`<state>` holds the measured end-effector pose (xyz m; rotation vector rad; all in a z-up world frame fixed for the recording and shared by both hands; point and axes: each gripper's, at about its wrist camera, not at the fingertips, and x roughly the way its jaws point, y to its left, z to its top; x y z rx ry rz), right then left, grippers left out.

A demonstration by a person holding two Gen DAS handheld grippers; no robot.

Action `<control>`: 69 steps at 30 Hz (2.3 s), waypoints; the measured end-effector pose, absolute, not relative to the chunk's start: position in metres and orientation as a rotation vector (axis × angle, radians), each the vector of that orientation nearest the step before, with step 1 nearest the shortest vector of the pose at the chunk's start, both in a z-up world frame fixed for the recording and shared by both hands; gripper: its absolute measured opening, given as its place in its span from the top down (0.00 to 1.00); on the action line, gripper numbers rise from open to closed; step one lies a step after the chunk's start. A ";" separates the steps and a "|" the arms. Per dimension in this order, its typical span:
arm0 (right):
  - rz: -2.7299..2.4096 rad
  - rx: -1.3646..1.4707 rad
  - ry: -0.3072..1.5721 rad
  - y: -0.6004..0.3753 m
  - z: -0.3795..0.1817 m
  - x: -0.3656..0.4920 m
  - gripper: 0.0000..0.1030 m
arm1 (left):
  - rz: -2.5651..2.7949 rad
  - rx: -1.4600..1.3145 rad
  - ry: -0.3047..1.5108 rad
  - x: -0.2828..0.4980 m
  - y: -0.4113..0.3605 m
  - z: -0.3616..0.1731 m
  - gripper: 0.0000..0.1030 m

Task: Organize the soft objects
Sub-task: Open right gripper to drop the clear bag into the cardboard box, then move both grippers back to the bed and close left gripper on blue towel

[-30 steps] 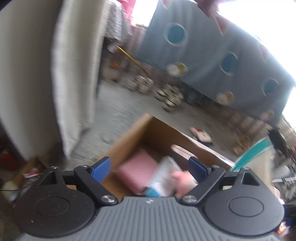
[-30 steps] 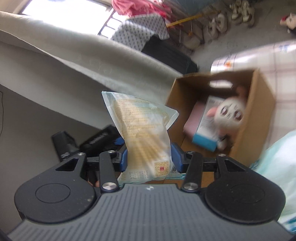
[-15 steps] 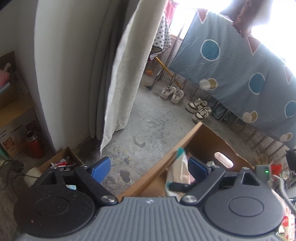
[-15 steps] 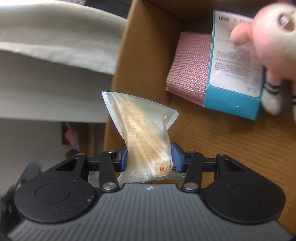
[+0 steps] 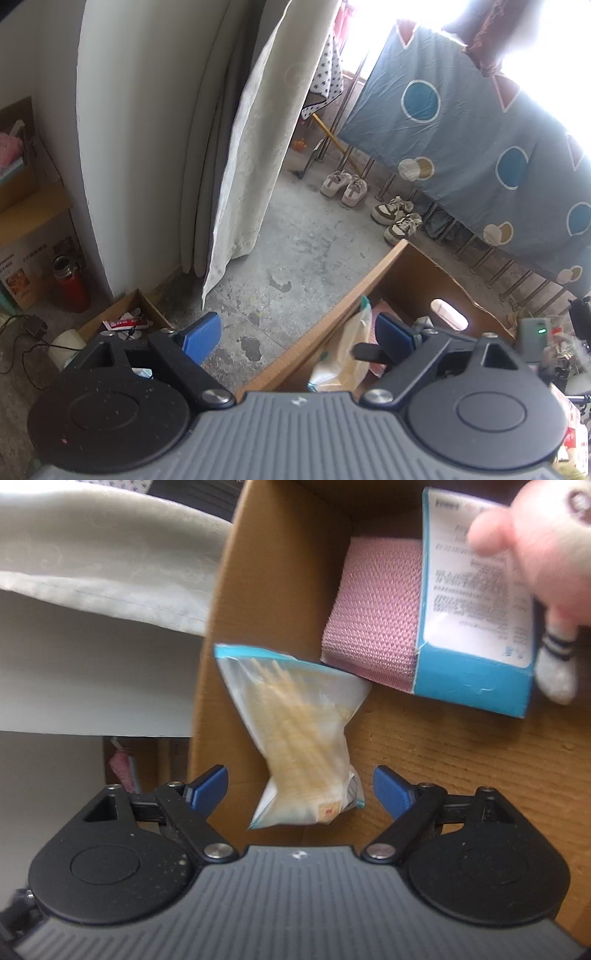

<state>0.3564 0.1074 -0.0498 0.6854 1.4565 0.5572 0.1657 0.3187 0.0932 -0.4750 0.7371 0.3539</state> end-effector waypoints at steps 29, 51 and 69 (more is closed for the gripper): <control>0.516 0.781 0.952 -0.419 0.049 0.146 0.11 | -0.386 0.003 0.627 0.058 -0.067 0.077 0.02; 0.536 0.697 0.739 -0.451 -0.018 0.143 0.11 | -0.320 0.277 1.040 0.287 -0.193 0.012 0.05; 0.529 0.745 0.728 -0.458 -0.030 0.132 0.11 | -0.386 0.230 1.005 0.263 -0.207 0.034 0.95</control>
